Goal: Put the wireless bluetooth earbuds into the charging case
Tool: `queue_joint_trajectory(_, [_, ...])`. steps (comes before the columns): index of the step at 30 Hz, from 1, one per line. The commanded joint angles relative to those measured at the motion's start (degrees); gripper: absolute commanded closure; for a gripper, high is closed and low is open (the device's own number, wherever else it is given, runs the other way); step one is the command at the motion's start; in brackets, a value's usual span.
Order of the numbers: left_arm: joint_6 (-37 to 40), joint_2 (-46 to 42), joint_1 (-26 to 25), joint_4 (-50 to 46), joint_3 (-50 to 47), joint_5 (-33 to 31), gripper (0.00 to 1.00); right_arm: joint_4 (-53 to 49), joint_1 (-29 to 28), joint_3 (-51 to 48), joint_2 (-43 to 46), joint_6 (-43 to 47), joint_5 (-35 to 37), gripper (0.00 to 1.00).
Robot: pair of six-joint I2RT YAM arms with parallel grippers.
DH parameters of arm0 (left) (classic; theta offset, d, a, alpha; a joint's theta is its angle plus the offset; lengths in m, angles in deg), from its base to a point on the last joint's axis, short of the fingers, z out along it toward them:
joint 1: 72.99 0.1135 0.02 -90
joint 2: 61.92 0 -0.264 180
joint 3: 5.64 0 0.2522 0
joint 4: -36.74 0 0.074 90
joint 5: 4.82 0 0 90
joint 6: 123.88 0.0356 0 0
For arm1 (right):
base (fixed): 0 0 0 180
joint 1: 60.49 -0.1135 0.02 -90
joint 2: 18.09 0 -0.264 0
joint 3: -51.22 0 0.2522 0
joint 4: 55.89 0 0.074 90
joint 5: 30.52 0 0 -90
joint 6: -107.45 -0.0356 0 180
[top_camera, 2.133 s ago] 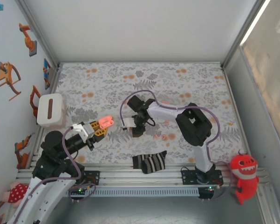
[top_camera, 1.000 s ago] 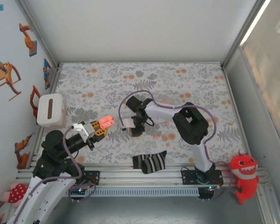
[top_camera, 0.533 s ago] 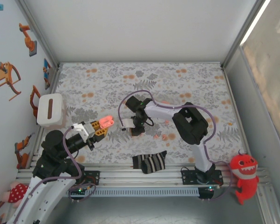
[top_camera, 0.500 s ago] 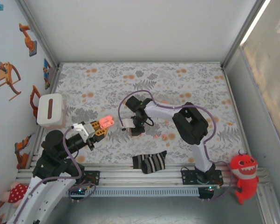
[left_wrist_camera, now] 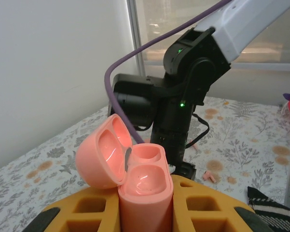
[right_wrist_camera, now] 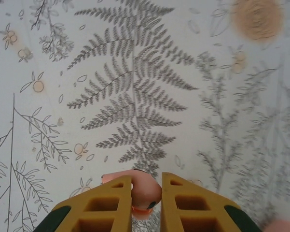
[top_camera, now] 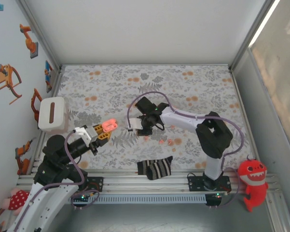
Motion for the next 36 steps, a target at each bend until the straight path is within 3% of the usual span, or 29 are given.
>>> queue_joint_trajectory(1, [-3.1,0.3,0.2,3.8,-1.0,-1.2,1.00,5.9,0.4,-2.6,5.7,-4.5,3.4,0.84])
queue_joint_trajectory(18, [-9.7,14.5,0.0,21.7,-5.5,1.0,1.00,17.8,0.2,-8.8,29.4,-14.0,15.6,0.84])
queue_joint_trajectory(29, [-11.6,23.7,-1.2,37.3,-7.1,3.0,1.00,24.0,-5.0,-8.0,32.9,-14.0,17.8,0.84])
queue_joint_trajectory(36, [-10.2,26.9,-2.1,41.1,-7.2,3.2,1.00,25.7,-9.1,-7.4,33.3,-12.8,19.4,0.84])
